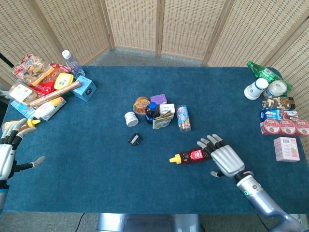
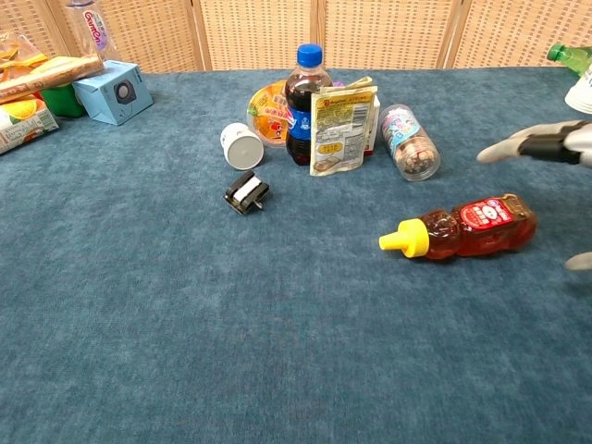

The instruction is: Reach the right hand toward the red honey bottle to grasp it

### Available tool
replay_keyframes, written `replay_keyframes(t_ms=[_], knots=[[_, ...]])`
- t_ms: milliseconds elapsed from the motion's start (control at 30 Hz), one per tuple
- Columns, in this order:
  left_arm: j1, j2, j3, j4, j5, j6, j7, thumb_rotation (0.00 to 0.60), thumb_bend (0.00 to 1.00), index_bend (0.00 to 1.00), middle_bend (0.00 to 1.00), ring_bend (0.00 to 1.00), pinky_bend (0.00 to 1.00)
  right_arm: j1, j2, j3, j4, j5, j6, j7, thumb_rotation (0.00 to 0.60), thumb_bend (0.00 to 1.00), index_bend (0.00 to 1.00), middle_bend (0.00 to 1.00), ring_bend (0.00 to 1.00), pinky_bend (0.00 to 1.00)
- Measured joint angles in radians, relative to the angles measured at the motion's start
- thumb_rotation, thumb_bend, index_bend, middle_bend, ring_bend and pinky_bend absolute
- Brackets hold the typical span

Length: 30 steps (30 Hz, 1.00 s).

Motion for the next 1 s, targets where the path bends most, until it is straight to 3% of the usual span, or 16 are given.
replay_keyframes(t_ms=[433, 667, 933, 1000], knots=[[0.002, 0.001, -0.004, 0.001, -0.009, -0.001, -0.01, 0.6, 0.17, 0.23, 0.0, 0.0, 0.0, 0.09, -0.066, 0.025, 0.046, 0.079, -0.115, -0.021, 0.6, 0.12, 0.0, 0.05, 0.0, 0.01], [0.002, 0.0, -0.006, 0.001, -0.01, -0.002, -0.007, 0.6, 0.17, 0.23, 0.0, 0.0, 0.0, 0.112, -0.098, 0.02, 0.086, 0.081, -0.132, -0.02, 0.6, 0.11, 0.06, 0.19, 0.02, 0.11], [0.003, -0.003, -0.008, 0.002, -0.012, 0.001, -0.002, 0.6, 0.17, 0.23, 0.0, 0.0, 0.0, 0.129, -0.13, 0.015, 0.123, 0.078, -0.13, -0.024, 0.6, 0.1, 0.36, 0.53, 0.32, 0.41], [0.003, -0.003, -0.008, 0.002, -0.012, 0.001, -0.002, 0.6, 0.17, 0.23, 0.0, 0.0, 0.0, 0.13, -0.133, 0.013, 0.126, 0.076, -0.127, -0.02, 0.6, 0.11, 0.41, 0.59, 0.37, 0.45]])
